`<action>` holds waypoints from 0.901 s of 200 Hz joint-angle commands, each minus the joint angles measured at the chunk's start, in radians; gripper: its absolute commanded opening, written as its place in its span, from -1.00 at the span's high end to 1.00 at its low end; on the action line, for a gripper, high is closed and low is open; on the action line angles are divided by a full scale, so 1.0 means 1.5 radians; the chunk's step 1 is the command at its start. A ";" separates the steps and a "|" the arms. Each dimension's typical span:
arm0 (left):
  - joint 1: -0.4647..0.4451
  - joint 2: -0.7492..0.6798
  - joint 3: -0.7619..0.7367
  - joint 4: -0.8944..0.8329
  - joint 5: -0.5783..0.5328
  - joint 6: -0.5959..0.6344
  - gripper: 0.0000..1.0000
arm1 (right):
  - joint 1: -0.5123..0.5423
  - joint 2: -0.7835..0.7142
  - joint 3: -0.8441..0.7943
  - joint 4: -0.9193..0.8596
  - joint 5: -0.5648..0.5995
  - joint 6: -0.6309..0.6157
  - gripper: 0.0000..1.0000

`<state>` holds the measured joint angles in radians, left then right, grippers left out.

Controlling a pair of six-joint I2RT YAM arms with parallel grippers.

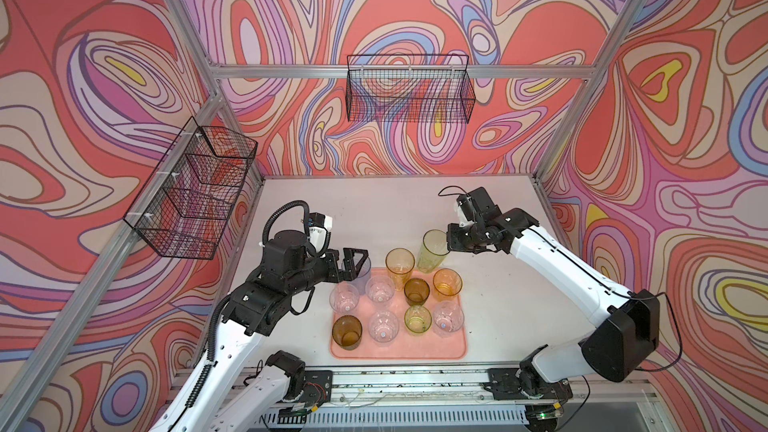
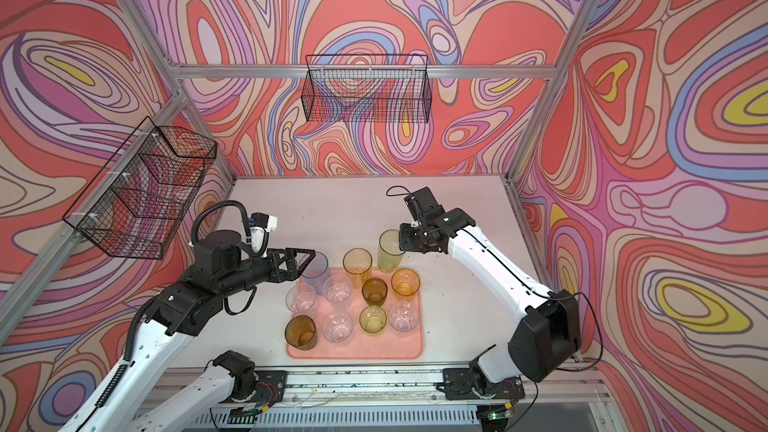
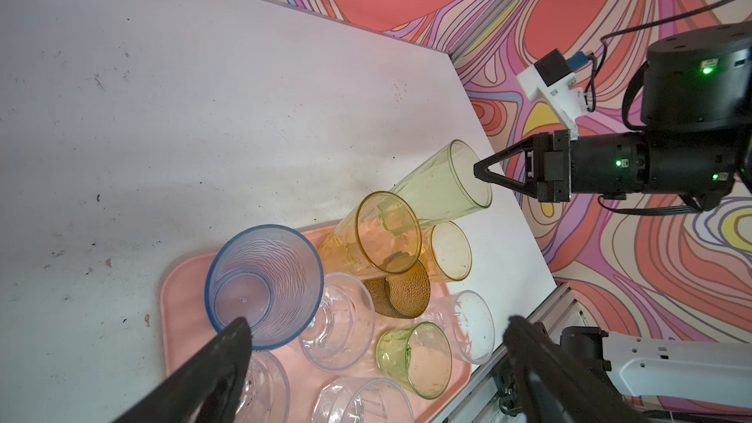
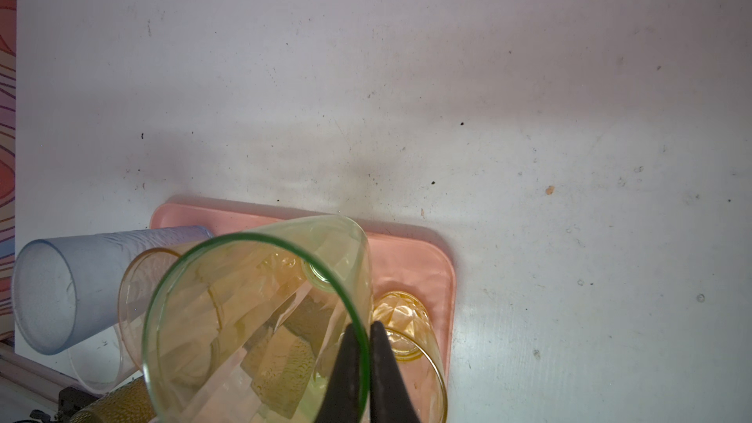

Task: Place the glasses into the tray
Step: 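Lower the green glass onto the tray's far corner with the right gripper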

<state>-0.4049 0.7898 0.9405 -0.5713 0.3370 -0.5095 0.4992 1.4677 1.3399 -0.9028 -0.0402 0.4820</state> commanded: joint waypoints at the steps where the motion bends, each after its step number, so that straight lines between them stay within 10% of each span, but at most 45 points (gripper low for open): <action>1: 0.003 0.005 -0.006 0.017 0.005 -0.002 -1.00 | 0.007 -0.009 -0.008 -0.004 0.017 0.005 1.00; 180: 0.004 0.016 -0.011 0.024 0.006 0.000 -1.00 | 0.046 0.000 -0.017 -0.027 0.056 0.013 1.00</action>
<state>-0.4049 0.8097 0.9337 -0.5533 0.3401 -0.5095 0.5560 1.4681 1.3216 -0.9440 0.0311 0.4927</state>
